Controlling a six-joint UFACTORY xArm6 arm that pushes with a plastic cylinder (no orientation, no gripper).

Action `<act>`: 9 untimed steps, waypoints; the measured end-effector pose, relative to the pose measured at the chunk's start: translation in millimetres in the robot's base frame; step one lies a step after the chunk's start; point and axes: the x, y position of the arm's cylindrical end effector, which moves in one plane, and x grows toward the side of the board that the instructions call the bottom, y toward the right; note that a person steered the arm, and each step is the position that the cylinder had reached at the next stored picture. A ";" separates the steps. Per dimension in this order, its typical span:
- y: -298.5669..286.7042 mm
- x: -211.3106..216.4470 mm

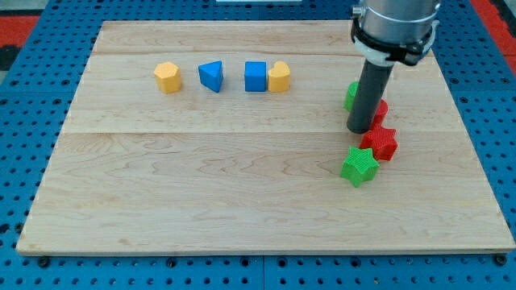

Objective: Slide the green circle to the top right

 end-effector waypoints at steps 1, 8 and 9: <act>0.0 -23.4; 21.6 -69.5; 21.6 -77.7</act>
